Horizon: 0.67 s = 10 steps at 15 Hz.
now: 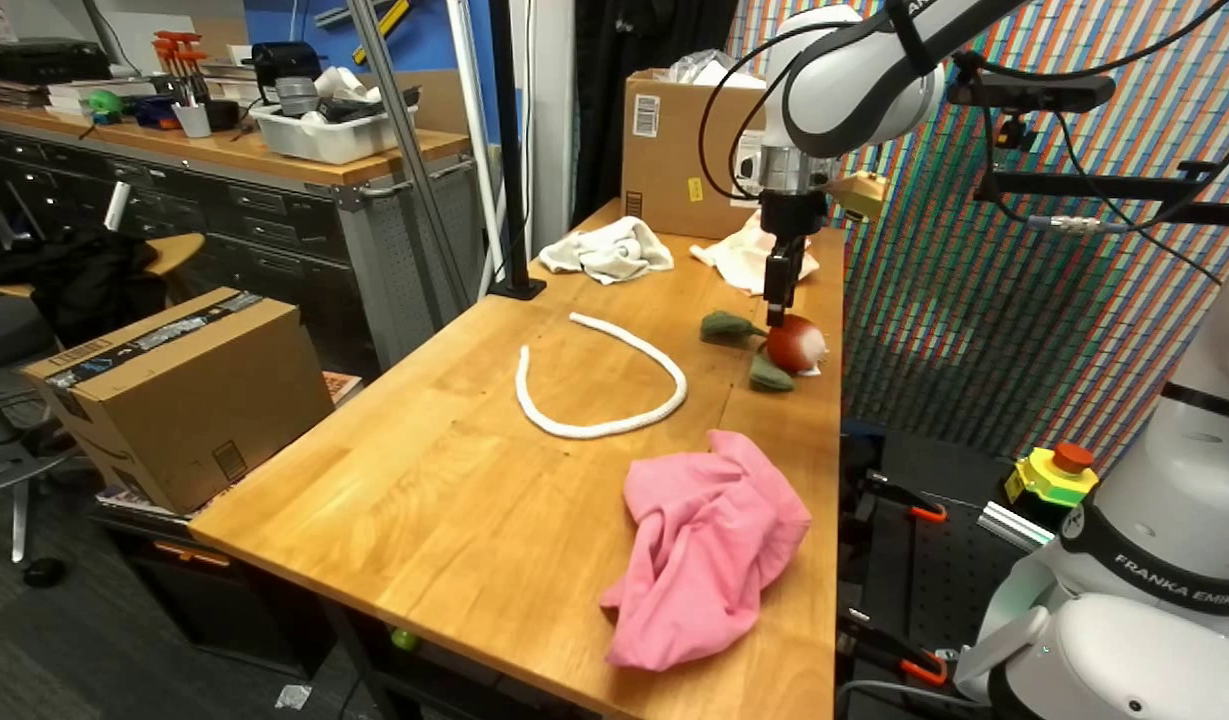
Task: Move the peach shirt and the white towel to the right then move the pink shirt to the left and move the turnip plushie towards you
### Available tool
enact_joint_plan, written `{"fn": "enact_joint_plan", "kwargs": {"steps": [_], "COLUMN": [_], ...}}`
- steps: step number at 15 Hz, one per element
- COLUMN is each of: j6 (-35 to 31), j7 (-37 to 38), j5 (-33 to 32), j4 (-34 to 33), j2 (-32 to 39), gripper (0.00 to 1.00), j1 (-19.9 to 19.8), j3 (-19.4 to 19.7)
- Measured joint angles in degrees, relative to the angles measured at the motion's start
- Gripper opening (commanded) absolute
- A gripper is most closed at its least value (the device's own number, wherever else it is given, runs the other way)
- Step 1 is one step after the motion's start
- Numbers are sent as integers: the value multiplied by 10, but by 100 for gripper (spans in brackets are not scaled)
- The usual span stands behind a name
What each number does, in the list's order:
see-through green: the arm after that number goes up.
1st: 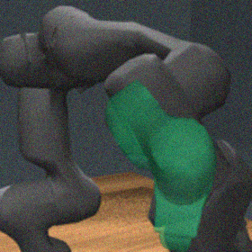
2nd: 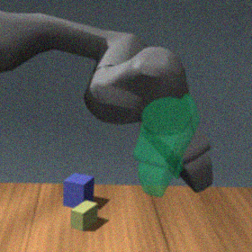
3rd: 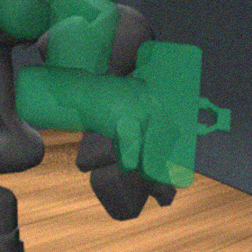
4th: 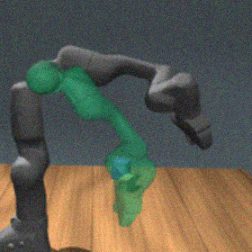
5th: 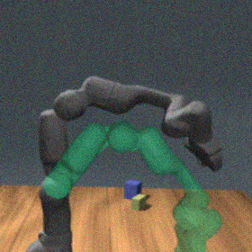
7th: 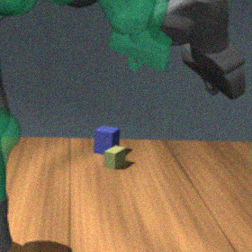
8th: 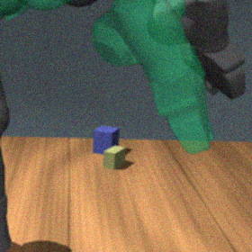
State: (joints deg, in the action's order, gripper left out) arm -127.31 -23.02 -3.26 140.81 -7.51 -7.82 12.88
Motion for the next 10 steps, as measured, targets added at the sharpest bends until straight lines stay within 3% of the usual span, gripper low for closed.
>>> {"fn": "enact_joint_plan", "kwargs": {"steps": [5,10], "j6": [4,-21], "j7": [-16,-52], "j5": [-11,-20], "j4": [6,48], "j2": [-44,-157], "gripper": [100,100], "j1": [0,0], "j3": [-2,4]}}
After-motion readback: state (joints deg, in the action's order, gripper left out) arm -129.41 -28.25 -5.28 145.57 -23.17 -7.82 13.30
